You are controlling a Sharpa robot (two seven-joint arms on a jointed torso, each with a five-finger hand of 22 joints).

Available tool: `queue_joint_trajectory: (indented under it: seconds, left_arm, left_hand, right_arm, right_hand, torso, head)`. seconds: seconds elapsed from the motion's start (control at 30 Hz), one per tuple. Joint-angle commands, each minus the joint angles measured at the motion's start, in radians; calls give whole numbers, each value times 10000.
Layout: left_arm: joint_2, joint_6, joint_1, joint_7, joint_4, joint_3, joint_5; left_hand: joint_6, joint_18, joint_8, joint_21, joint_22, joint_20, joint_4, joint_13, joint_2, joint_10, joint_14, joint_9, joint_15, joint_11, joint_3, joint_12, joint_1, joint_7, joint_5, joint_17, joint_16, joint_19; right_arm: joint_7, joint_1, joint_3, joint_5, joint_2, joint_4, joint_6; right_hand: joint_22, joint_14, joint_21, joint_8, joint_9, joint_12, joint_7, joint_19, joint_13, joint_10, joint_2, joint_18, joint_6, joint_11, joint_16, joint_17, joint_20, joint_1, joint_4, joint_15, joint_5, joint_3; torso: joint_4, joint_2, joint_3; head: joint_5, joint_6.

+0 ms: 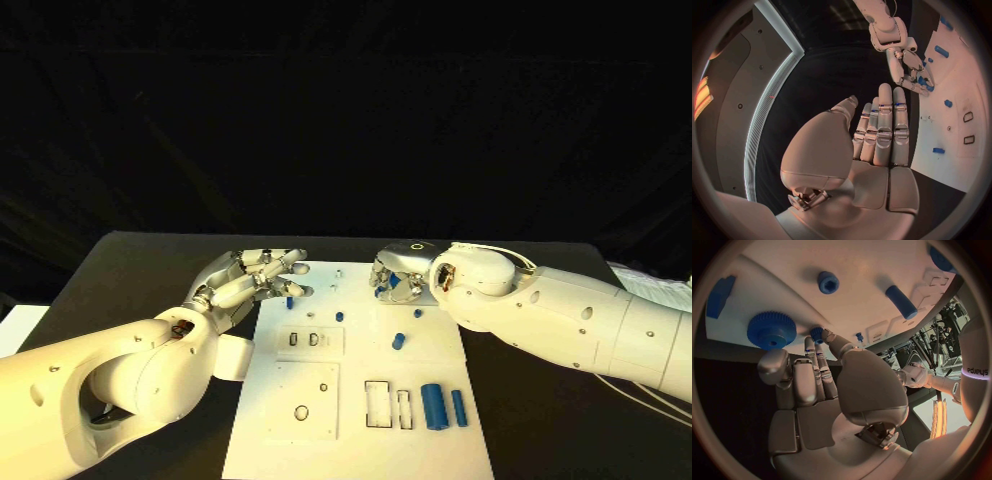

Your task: Assemble the parts on the task board

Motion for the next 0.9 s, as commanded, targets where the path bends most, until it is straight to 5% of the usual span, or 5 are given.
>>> queue_joint_trajectory:
  seconds: [0.03,0.3,0.5,0.9]
  left_arm:
    - [0,62,14,4,1,9,90]
    - [10,58,14,-9,-31,8,116]
    - [22,56,14,-17,-50,8,119]
    - [7,28,14,-3,-54,7,120]
  left_hand:
    - [-13,115,-61,16,-12,-19,-14,-1,-101,-28,28,-17,22,33,40,-58,-10,56,-38,8,51,71]
    - [-17,115,-70,13,-15,-18,-18,-1,-101,-34,20,-17,24,36,44,-71,-10,59,-37,23,51,70]
    - [-15,115,-75,10,-18,-17,-22,-1,-90,-36,16,-16,25,37,54,-82,-6,60,-35,39,52,72]
    - [-22,114,-111,-1,-30,-16,-56,-4,-82,-74,-9,-16,30,51,91,-149,18,72,-34,115,56,80]
  right_arm:
    - [-130,-42,-32,-241,-4,-2,270]
    - [-12,-42,-31,-379,-28,73,-859]
    - [-15,-42,-26,-425,-35,164,-1483]
    - [-70,-35,0,-325,153,184,-2367]
  right_hand:
    - [68,526,84,-6,18,3,-12,55,-5,129,-26,-97,101,-19,63,30,-1,118,22,40,-48,110]
    - [1278,537,880,305,243,254,-163,544,130,1083,359,-291,918,-283,284,206,-127,789,-154,-201,-732,747]
    - [2071,523,1358,314,319,228,-171,885,161,1299,352,-438,1042,-321,313,179,-173,926,-239,-228,-783,971]
    - [2211,505,1484,143,356,-1,-106,903,113,1178,220,-457,933,-241,362,160,-144,889,-245,-162,-657,1211]
  torso:
    - [9,36,-3]
    - [23,62,-4]
    - [42,76,-13]
    - [64,108,-30]
  head:
    - [4,22]
    - [-19,21]
    - [-9,51]
    - [50,109]
